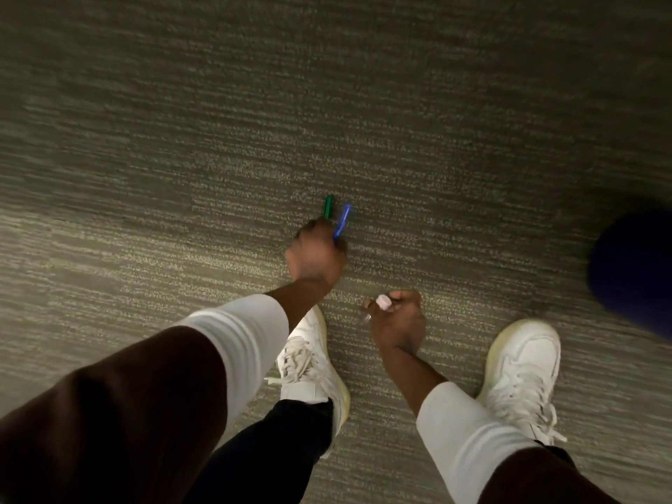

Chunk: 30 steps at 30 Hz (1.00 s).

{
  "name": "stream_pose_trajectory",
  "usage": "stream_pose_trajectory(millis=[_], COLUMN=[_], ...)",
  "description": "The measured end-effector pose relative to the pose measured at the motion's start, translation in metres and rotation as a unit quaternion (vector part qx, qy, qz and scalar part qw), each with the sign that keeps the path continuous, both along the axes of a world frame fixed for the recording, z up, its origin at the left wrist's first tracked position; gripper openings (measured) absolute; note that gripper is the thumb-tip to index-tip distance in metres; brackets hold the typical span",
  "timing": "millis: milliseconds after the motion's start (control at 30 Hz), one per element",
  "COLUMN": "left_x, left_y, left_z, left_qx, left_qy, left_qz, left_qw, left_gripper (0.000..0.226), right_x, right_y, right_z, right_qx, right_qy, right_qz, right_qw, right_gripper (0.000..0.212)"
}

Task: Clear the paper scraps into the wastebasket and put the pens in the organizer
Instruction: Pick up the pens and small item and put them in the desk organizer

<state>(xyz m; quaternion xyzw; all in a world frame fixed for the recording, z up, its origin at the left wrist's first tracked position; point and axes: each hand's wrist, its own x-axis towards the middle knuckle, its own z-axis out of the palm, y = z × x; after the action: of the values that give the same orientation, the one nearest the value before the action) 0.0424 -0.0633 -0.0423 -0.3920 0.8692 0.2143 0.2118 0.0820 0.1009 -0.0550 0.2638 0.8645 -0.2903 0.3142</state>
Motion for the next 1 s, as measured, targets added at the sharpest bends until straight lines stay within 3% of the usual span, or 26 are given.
stream_pose_trajectory(millis=[300,433,600,800,1000], left_x=[-0.013,-0.017,-0.024,-0.025,-0.031], left_y=[-0.008,-0.006,-0.013,-0.015,-0.008], left_z=[-0.01,-0.015,-0.02,-0.02,-0.016], left_qx=[-0.043,-0.035,-0.004,-0.002,-0.031], left_qy=[-0.047,-0.05,-0.068,-0.062,-0.106], left_qz=[0.069,0.087,0.145,0.16,0.103], left_qw=[0.996,0.994,0.987,0.985,0.988], left_gripper=[0.03,0.042,0.032,0.032,0.042], right_x=[-0.019,-0.026,-0.033,-0.045,-0.048], right_y=[0.015,0.027,0.04,0.05,0.059], right_z=[0.001,0.002,0.005,0.008,0.004], right_qx=[-0.005,-0.01,-0.014,-0.028,-0.026], right_qy=[0.032,0.029,0.03,0.027,0.027], right_qz=[0.086,0.095,0.107,0.13,0.159], right_qw=[0.996,0.995,0.994,0.991,0.987], right_gripper=[0.045,0.044,0.045,0.043,0.047])
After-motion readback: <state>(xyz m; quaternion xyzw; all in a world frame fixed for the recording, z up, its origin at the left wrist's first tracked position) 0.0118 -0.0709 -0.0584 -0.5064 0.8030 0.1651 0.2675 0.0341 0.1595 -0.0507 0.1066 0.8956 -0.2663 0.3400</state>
